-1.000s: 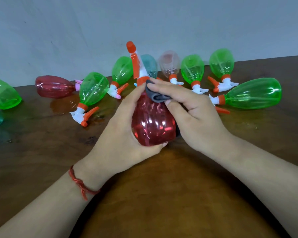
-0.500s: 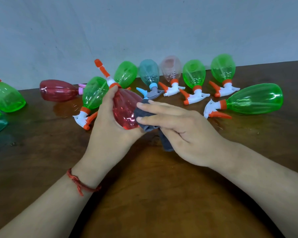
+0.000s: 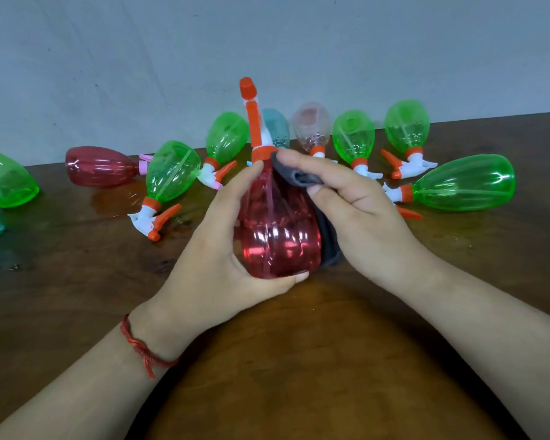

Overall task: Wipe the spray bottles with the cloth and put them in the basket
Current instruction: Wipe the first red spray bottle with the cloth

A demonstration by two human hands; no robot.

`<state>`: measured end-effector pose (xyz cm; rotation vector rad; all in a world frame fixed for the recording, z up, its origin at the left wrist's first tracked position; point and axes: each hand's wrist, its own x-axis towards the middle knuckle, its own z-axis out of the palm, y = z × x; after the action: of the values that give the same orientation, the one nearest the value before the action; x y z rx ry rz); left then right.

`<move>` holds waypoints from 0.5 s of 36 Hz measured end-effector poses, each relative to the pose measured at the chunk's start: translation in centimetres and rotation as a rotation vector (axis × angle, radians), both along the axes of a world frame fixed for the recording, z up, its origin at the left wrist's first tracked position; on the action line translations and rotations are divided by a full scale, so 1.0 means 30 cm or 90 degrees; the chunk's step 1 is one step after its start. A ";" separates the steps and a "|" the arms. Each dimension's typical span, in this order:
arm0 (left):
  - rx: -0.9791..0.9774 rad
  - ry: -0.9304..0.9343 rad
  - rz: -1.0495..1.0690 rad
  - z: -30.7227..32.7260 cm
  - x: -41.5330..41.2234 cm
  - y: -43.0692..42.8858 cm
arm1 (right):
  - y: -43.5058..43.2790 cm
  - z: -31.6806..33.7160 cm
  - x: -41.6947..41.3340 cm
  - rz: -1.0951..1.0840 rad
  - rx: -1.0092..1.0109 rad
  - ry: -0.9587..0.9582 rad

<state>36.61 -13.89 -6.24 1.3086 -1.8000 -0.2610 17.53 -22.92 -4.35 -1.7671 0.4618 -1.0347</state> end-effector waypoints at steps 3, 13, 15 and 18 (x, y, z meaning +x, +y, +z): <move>0.000 0.054 -0.030 0.002 -0.008 0.003 | -0.001 0.007 0.007 -0.040 0.048 -0.060; 0.023 0.178 0.053 -0.020 -0.007 -0.019 | -0.009 -0.031 0.000 -0.116 -0.205 0.096; 0.032 0.218 0.079 -0.015 -0.001 -0.024 | -0.008 -0.035 -0.001 -0.104 -0.248 0.110; 0.036 0.270 0.115 -0.010 0.017 -0.036 | 0.004 -0.032 -0.001 -0.087 -0.313 0.137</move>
<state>37.13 -14.96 -6.54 1.3294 -1.3198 -0.4546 17.50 -22.79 -5.32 -2.3270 0.4946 -1.1239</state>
